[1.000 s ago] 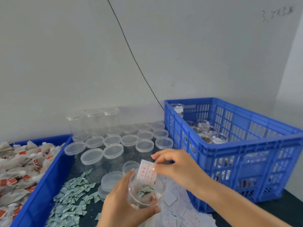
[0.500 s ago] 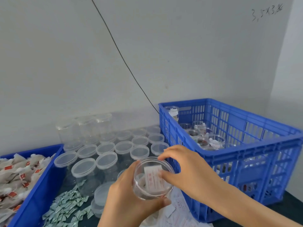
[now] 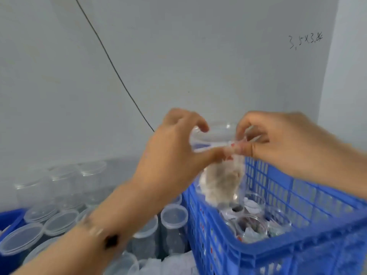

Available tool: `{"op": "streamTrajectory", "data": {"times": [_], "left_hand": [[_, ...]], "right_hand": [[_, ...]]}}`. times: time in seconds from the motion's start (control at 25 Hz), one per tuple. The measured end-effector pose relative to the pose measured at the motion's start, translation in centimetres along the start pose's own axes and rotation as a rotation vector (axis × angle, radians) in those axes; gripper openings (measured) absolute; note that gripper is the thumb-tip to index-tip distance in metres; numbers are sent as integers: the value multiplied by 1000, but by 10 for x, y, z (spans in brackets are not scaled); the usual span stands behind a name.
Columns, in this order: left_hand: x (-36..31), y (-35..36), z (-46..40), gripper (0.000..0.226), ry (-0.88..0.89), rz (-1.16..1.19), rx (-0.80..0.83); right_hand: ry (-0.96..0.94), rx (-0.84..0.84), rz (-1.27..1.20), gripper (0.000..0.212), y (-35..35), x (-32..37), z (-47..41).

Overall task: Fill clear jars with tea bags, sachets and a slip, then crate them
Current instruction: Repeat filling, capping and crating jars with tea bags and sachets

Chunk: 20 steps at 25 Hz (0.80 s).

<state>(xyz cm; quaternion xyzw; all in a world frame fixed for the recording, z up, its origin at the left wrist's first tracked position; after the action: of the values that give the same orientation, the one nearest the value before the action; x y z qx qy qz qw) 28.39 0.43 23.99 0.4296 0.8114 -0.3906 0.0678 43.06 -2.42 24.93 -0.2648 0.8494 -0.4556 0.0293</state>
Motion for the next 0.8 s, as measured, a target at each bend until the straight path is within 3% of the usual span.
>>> {"op": "streamTrajectory", "data": {"times": [0.08, 0.2, 0.32, 0.44, 0.6, 0.8], "left_hand": [[-2, 41, -50, 49, 187, -363, -18], [36, 142, -103, 49, 215, -756, 212], [78, 228, -125, 38, 211, -816, 302], [108, 278, -140, 25, 285, -900, 295], [131, 293, -154, 16, 319, -975, 327], [147, 292, -148, 31, 192, -917, 362]], "right_hand": [[71, 60, 190, 36, 12, -43, -44], [203, 275, 402, 22, 66, -122, -95], [370, 470, 509, 23, 123, -199, -118], [435, 446, 453, 24, 164, -246, -129], [405, 384, 336, 29, 204, -265, -132], [373, 602, 475, 33, 232, -259, -125]]}}
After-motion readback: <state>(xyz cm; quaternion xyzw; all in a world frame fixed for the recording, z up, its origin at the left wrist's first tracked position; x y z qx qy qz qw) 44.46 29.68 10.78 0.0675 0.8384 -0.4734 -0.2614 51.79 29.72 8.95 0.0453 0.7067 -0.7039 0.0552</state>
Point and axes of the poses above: each hand's wrist, its own z-axis away from the middle knuckle, its own y-axis out of the palm, x = y × z, the point moved 8 cm from there along -z, towards the middle knuckle, and after that the axes turned 9 degrees about -y, right-handed, at the moved point
